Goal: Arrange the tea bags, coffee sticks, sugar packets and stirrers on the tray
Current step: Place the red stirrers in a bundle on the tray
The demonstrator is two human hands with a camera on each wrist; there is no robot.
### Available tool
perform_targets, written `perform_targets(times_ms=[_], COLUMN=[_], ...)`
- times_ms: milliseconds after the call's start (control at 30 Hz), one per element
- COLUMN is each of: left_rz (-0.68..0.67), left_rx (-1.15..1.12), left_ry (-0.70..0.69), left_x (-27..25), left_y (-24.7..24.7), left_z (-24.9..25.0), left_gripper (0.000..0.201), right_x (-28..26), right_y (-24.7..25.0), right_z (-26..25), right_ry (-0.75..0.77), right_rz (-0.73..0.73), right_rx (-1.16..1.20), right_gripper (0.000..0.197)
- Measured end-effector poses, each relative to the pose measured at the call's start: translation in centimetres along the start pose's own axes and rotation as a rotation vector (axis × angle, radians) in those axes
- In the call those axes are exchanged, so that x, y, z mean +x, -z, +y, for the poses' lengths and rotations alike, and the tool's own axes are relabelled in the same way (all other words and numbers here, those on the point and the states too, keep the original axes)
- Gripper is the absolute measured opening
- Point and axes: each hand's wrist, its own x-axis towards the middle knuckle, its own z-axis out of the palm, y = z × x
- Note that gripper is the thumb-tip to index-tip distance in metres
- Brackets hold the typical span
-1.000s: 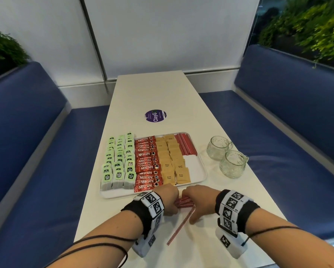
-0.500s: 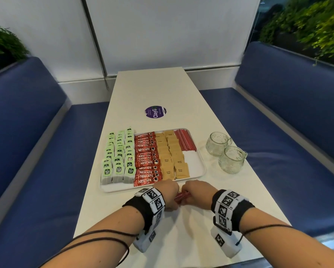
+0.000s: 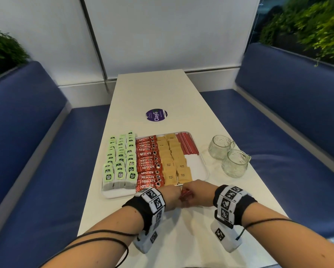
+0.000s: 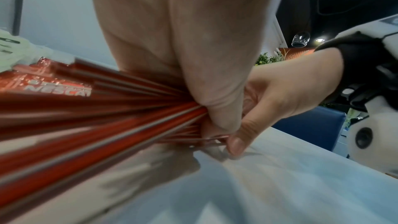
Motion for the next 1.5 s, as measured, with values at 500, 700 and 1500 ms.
perform_targets(times_ms=[500, 700, 1500], left_rz=[0.203, 0.391, 0.656], left_rx=[-0.499, -1.034, -1.809], left_ry=[-0.074, -0.023, 0.248], left_x=[1.5, 2.2, 3.4], left_y=[4.8, 5.6, 7.3], left_z=[-3.4, -4.4, -3.5], left_gripper=[0.022, 0.02, 0.028], right_x=[3.3, 3.2, 1.9], right_y=[5.9, 4.7, 5.4], right_z=[1.6, 2.0, -1.9], right_ry=[0.022, -0.09, 0.342], right_rz=[0.507, 0.272, 0.366], right_rx=[0.42, 0.13, 0.624], right_gripper=[0.058, 0.01, 0.03])
